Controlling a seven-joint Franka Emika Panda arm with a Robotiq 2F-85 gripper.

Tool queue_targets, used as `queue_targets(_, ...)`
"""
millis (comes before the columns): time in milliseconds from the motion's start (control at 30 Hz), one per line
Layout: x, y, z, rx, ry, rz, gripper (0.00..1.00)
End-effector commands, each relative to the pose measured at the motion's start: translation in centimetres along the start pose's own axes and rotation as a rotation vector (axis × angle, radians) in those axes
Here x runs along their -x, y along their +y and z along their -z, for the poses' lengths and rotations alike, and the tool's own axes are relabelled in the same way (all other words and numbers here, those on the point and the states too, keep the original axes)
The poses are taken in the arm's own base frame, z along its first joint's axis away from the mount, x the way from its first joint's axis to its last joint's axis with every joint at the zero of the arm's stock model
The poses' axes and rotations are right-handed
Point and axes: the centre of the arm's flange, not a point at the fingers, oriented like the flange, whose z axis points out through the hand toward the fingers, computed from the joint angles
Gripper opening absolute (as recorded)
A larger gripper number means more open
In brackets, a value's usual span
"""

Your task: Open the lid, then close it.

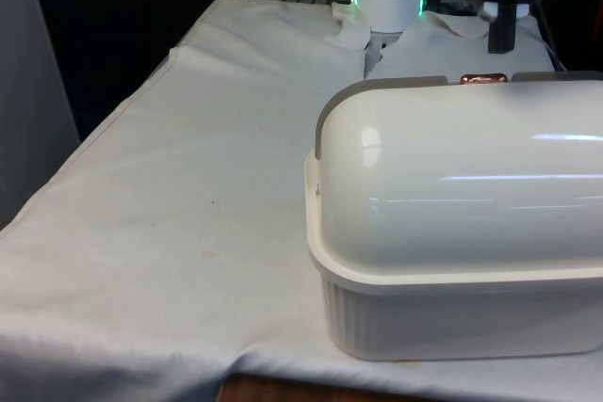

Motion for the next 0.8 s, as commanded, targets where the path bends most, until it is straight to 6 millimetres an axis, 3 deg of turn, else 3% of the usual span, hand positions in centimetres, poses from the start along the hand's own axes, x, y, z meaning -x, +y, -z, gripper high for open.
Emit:
queue_targets(0,0.3,-0.1,-0.2,-0.002,0.003,-0.005,0.0)
queue_targets(767,2.3,-0.6,-1.7,-0.007,-0.054,-0.002,0.0)
